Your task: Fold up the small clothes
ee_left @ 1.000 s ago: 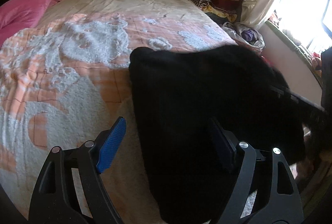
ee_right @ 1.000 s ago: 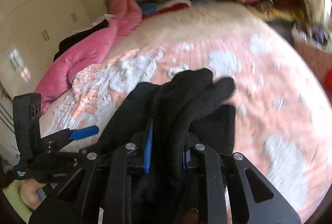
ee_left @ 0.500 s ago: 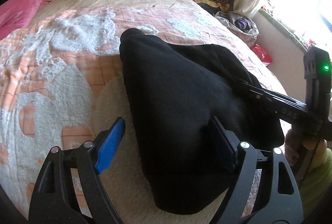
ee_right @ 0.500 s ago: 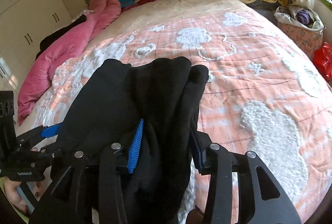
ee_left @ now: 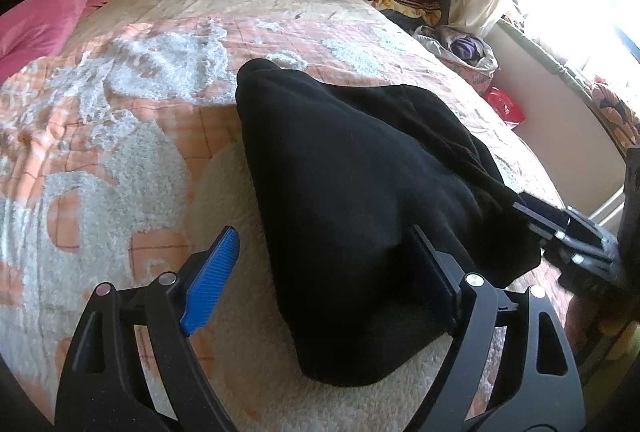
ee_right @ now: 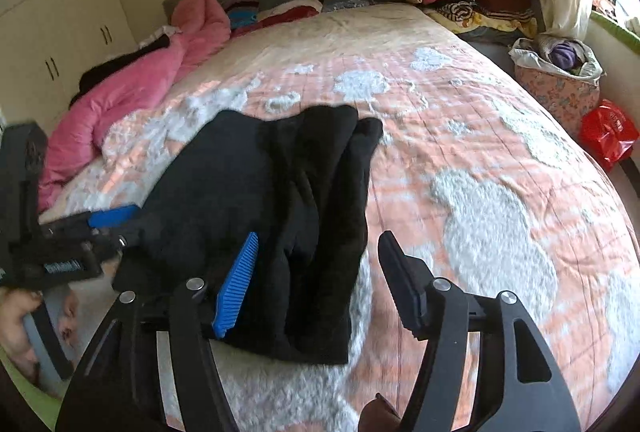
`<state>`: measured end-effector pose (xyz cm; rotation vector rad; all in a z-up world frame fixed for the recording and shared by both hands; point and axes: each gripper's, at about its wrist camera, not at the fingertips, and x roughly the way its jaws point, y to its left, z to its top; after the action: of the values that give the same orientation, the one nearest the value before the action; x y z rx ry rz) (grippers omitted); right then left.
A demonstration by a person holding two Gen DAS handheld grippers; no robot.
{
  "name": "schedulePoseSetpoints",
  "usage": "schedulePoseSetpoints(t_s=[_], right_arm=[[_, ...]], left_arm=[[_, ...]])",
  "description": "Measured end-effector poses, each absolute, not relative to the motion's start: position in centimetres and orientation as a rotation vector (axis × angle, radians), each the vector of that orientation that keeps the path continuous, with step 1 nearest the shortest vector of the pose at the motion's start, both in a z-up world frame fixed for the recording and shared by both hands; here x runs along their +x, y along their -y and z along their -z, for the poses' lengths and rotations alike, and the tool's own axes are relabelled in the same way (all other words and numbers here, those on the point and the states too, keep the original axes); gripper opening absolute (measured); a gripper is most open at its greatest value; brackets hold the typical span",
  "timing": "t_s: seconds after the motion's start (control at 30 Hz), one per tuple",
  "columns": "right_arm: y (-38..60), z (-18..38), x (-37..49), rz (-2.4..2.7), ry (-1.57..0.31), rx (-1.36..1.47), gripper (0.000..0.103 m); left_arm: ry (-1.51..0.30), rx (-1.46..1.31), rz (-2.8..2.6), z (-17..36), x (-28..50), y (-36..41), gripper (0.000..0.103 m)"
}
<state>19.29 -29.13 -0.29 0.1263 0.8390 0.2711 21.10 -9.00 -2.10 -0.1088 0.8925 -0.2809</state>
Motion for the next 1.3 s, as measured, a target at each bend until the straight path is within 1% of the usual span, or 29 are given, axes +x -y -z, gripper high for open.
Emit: schedulePoseSetpoints(t_s=[0.07, 0.17, 0.27, 0.33, 0.4, 0.43, 0.47, 0.5, 0.53, 0.6, 0.77, 1.07, 1.3], right_arm=[[29.0, 1.2, 19.1, -0.215, -0.871, 0.089, 0.064], [29.3, 2.0, 18.9, -0.195, -0.888, 0.123, 0.064], [29.3, 1.4, 18.3, -0.189, -0.864, 0.126, 0.064], [29.3, 0.8, 17.7, -0.185, -0.842, 0.115, 0.067], [29.3, -0.1, 16.8, -0.167, -0.808, 0.100, 0.080], [29.4, -0.4, 16.4, -0.158, -0.793, 0.097, 0.084], [29.5, -1.0, 15.7, -0.145, -0.772, 0.094, 0.088], [29.6, -1.4, 15.2, -0.138, -0.756, 0.093, 0.091], [29.6, -1.8, 14.6, -0.136, -0.739, 0.092, 0.092], [29.6, -2.8, 12.9, -0.121, -0.682, 0.095, 0.098], [28.9, -4.4, 9.7, -0.106, -0.602, 0.061, 0.099], [27.3, -5.8, 5.5, -0.071, -0.515, 0.040, 0.099], [25.6, -5.9, 2.9, -0.079, -0.508, 0.039, 0.099]], left_arm=[[-0.891, -0.102, 0.283, 2.0, 20.8, 9.0, 0.078], [-0.889, -0.091, 0.284, 1.9, 20.5, 8.9, 0.080], [-0.886, -0.085, 0.284, 1.8, 20.0, 8.9, 0.081], [-0.879, -0.081, 0.283, 1.7, 19.7, 8.7, 0.084], [-0.871, -0.081, 0.282, 1.5, 19.3, 8.6, 0.087], [-0.865, -0.084, 0.283, 1.3, 19.0, 8.4, 0.089], [-0.863, -0.085, 0.286, 1.1, 18.8, 8.3, 0.089], [-0.860, -0.086, 0.288, 0.9, 18.6, 8.3, 0.089], [-0.852, -0.085, 0.290, 0.7, 18.2, 8.2, 0.094], [-0.832, -0.079, 0.290, 0.2, 17.3, 8.0, 0.094], [-0.793, -0.072, 0.292, -0.7, 15.2, 7.5, 0.094], [-0.714, -0.060, 0.289, -1.6, 10.7, 6.5, 0.094], [-0.690, -0.056, 0.286, -2.0, 8.1, 5.4, 0.094]])
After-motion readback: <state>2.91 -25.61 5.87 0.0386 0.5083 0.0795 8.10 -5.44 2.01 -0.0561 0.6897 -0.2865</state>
